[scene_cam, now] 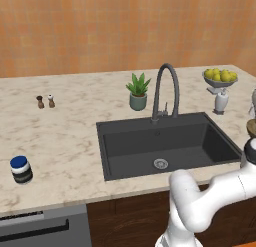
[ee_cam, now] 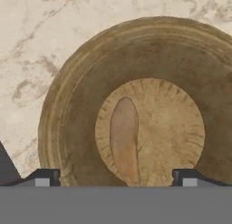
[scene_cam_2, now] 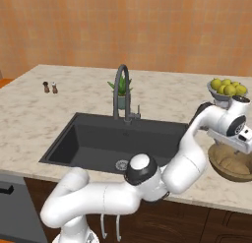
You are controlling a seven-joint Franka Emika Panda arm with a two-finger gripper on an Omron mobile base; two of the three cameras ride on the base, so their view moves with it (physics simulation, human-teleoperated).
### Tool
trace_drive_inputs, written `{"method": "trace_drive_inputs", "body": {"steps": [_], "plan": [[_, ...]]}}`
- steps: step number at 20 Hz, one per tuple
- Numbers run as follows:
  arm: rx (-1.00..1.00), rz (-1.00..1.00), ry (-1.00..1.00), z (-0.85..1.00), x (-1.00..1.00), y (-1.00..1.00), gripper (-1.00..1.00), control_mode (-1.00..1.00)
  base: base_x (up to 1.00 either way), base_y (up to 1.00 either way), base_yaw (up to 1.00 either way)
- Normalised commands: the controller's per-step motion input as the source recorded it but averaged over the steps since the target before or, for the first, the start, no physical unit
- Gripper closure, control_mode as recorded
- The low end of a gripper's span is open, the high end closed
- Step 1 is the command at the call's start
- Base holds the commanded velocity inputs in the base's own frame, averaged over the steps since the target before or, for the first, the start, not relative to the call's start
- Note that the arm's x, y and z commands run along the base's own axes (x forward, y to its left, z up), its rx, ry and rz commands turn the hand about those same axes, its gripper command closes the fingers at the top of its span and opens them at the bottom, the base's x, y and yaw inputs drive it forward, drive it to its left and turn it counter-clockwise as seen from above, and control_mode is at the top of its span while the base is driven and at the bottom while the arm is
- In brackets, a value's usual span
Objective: Pick the sweet potato from the sink and place it in the bowl. Then pick the bowl and place it in the microwave. Then close the microwave door and press the start button.
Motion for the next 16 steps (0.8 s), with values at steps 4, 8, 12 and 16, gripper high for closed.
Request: {"method": "trace_drive_inputs", "body": {"steps": [4,8,12,16], "plan": [[-0.51,0.11,0.01,0.0,-0.08,0.99,-1.0,-1.0,0.0,0.0,0.0],[-0.11,0.02,0.33,0.19,0.03,0.42,-1.0,-1.0,0.0,0.0,0.0],[0.0,0.0,0.43,0.0,0.28,0.02,-1.0,-1.0,0.0,0.0,0.0],[0.02,0.0,0.3,0.0,0.39,-0.2,-1.0,-1.0,0.0,0.0,0.0]]}}
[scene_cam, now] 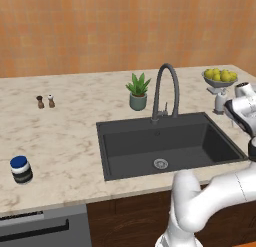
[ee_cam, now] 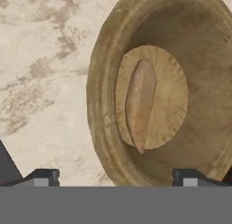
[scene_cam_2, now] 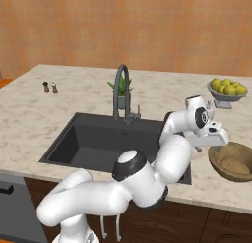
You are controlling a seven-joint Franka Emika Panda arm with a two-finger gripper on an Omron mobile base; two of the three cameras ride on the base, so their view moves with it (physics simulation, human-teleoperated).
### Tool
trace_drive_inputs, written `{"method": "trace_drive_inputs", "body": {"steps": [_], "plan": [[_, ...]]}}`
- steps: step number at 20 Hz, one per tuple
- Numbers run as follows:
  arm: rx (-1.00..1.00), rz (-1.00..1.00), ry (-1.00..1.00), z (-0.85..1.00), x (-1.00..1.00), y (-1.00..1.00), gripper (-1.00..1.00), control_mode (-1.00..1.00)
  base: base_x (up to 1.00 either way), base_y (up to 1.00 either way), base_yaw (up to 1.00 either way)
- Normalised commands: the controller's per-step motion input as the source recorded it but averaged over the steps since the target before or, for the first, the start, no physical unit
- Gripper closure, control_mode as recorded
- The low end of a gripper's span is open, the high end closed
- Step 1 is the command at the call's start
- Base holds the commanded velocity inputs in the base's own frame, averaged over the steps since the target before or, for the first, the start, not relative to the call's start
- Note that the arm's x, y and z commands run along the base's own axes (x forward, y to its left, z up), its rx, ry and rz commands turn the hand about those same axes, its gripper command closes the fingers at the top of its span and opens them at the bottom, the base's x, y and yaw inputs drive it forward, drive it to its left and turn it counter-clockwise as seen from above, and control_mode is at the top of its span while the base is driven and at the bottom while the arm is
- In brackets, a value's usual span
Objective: Pick the sweet potato from the sink and place it in the bowl. Then pick the bowl and place it in the microwave. Then close the microwave door and press the start button.
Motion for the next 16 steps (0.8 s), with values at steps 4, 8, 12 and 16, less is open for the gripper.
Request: {"method": "trace_drive_inputs", "body": {"steps": [4,8,12,16], "plan": [[0.01,0.03,0.2,0.0,0.23,-0.07,-1.0,-1.0,0.0,0.0,0.0],[0.05,0.07,0.17,-0.05,0.3,-0.22,-1.0,-1.0,0.0,0.0,0.0],[0.07,0.08,0.11,-0.15,0.11,-0.31,-1.0,-1.0,0.0,0.0,0.0],[0.05,0.07,0.11,-0.2,0.06,-0.25,-1.0,-1.0,0.0,0.0,0.0]]}}
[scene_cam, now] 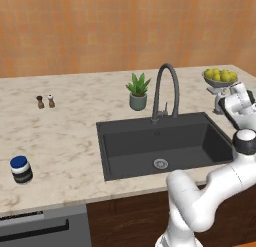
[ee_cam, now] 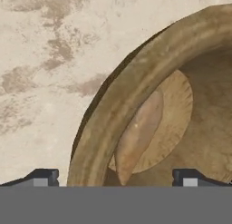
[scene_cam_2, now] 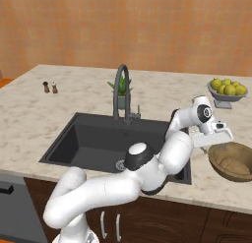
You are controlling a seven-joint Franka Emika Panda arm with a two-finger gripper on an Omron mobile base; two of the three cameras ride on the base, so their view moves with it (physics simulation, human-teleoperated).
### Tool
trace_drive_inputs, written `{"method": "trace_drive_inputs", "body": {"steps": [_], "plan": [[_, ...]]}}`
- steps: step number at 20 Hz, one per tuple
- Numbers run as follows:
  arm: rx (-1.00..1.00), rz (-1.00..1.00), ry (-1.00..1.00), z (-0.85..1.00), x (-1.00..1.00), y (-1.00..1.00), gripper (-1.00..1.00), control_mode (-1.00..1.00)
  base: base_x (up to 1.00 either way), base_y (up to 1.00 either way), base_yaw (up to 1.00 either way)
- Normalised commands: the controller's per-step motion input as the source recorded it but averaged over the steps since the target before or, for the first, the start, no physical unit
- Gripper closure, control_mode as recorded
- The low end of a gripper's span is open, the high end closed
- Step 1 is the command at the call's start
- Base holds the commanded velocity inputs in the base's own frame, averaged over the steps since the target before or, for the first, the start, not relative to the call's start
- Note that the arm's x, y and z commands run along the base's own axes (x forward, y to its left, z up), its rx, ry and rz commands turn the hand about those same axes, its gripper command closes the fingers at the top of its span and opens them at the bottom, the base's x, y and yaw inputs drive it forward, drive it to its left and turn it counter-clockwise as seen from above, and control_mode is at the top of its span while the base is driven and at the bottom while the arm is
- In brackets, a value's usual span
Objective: Pick the sweet potato from the sink and place it in the bowl. Then pick the bowl and place it in the microwave. Then close the microwave door and press the start button.
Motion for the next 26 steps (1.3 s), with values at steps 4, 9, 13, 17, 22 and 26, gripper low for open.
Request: {"method": "trace_drive_inputs", "body": {"steps": [4,9,13,17,22,26], "plan": [[0.03,0.04,0.13,-0.44,0.06,-0.01,-1.0,-1.0,0.0,0.0,0.0],[0.04,0.03,0.11,-0.47,0.06,-0.01,-1.0,-1.0,0.0,0.0,0.0],[0.01,0.0,0.0,-0.07,-0.14,0.0,1.0,-1.0,0.0,0.0,0.0],[0.0,0.0,0.0,0.0,-0.23,0.0,1.0,-1.0,0.0,0.0,0.0],[-0.07,0.14,-0.1,-0.18,-0.72,0.56,1.0,-1.0,0.0,0.0,0.0],[-0.16,0.33,-0.3,0.03,-0.52,0.9,1.0,-1.0,0.0,0.0,0.0]]}}
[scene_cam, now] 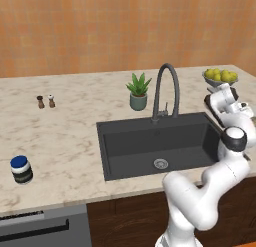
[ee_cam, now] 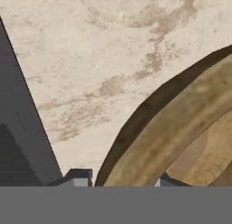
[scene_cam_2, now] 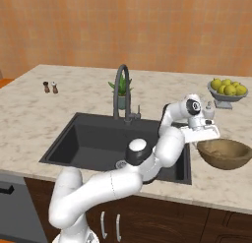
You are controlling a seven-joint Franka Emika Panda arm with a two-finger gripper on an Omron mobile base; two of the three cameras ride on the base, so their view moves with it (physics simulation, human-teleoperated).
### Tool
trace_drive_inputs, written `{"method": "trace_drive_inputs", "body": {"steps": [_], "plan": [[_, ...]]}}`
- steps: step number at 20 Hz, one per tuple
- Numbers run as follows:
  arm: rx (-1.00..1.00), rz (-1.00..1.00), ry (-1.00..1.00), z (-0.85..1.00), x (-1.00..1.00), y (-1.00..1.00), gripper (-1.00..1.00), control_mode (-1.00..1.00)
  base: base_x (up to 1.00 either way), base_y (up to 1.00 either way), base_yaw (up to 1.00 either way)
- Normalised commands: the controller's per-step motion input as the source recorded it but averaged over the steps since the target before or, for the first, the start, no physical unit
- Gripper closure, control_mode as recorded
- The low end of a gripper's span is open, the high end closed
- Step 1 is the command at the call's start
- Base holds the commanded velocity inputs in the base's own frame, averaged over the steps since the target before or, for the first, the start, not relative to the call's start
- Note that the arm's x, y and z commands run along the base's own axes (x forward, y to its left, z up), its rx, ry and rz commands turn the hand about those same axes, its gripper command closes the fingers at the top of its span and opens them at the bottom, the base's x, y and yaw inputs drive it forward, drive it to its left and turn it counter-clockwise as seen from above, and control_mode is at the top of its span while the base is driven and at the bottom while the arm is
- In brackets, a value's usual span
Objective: Pick the sweet potato from the sink and place it in the bowl. Then pick the bowl and place it in the microwave. Then close the microwave door and press the start button.
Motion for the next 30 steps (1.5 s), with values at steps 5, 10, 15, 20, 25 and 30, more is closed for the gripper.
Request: {"method": "trace_drive_inputs", "body": {"steps": [5,10,15,20,25,30], "plan": [[-0.19,0.42,-0.36,0.03,-0.42,0.96,1.0,-1.0,0.0,0.0,0.0],[-0.13,0.45,-0.21,0.45,-0.74,0.46,1.0,-1.0,0.0,0.0,0.0],[0.0,0.43,0.0,0.98,-0.98,0.0,1.0,-1.0,0.0,0.0,0.0],[0.0,0.51,0.02,0.74,-0.86,0.27,1.0,-1.0,0.0,0.0,0.0],[0.0,0.52,0.03,0.52,-0.66,0.21,1.0,-1.0,0.0,0.0,0.0],[0.04,0.43,0.16,0.53,-0.44,0.13,1.0,-1.0,0.0,0.0,0.0]]}}
